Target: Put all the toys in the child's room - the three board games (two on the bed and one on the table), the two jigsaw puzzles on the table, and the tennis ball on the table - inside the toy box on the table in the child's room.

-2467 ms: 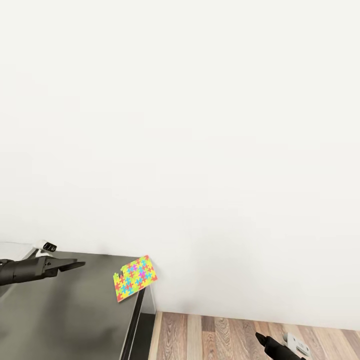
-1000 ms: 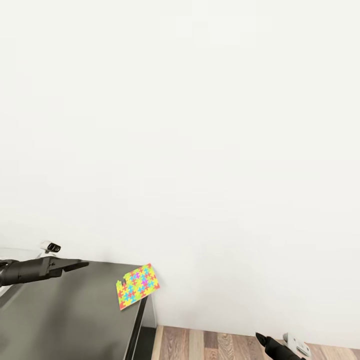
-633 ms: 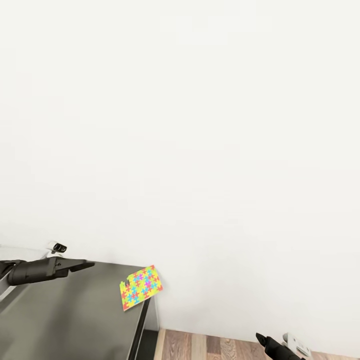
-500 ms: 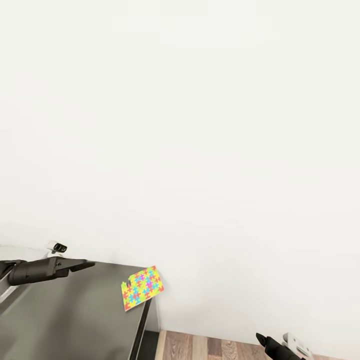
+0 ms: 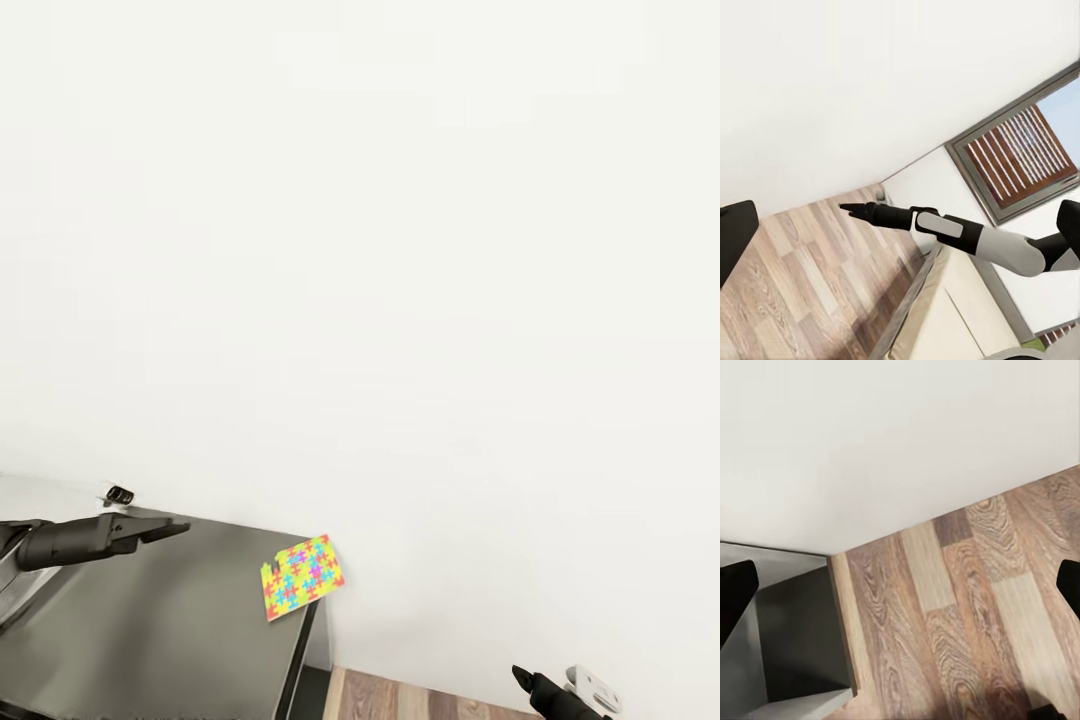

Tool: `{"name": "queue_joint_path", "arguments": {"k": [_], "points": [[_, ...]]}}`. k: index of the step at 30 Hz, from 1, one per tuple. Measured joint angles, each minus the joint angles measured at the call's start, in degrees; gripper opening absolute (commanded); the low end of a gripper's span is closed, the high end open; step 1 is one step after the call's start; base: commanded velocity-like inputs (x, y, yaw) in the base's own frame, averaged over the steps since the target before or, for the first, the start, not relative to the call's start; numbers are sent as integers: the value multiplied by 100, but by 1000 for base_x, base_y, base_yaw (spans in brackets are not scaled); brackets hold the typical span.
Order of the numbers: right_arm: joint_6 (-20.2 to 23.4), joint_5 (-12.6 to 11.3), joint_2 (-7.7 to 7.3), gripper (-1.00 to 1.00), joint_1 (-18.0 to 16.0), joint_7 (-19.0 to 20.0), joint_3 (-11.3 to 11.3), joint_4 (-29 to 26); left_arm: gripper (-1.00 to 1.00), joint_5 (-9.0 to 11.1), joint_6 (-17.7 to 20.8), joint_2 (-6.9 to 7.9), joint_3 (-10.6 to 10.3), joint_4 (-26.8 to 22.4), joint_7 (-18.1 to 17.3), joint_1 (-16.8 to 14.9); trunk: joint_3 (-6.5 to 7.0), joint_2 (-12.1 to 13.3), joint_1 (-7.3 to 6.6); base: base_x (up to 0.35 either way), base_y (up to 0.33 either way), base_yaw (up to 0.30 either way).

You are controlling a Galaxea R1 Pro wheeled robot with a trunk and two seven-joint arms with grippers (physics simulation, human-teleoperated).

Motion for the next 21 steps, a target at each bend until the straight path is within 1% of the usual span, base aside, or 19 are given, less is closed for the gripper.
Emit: {"name": "queue_joint_path", "arguments": {"k": [6, 9, 17, 21], "points": [[1, 16, 5, 100, -1, -4, 9, -1, 100, 3, 1, 60, 9, 1, 0, -1, 38, -3, 1, 0, -6, 212], [2, -6, 2, 100, -1, 1, 5, -2, 100, -3, 4, 65, 8, 6, 0, -3, 50, -4, 0, 37, -67, 115], [9, -27, 0, 100, 0, 7, -1, -2, 100, 3, 6, 70, 7, 7, 0, -3, 57, -4, 1, 54, -19, 18], [10, -31, -1, 100, 1, 6, -4, -3, 100, -3, 6, 70, 5, 8, 0, -5, 67, -4, 1, 7, 45, -117]]}}
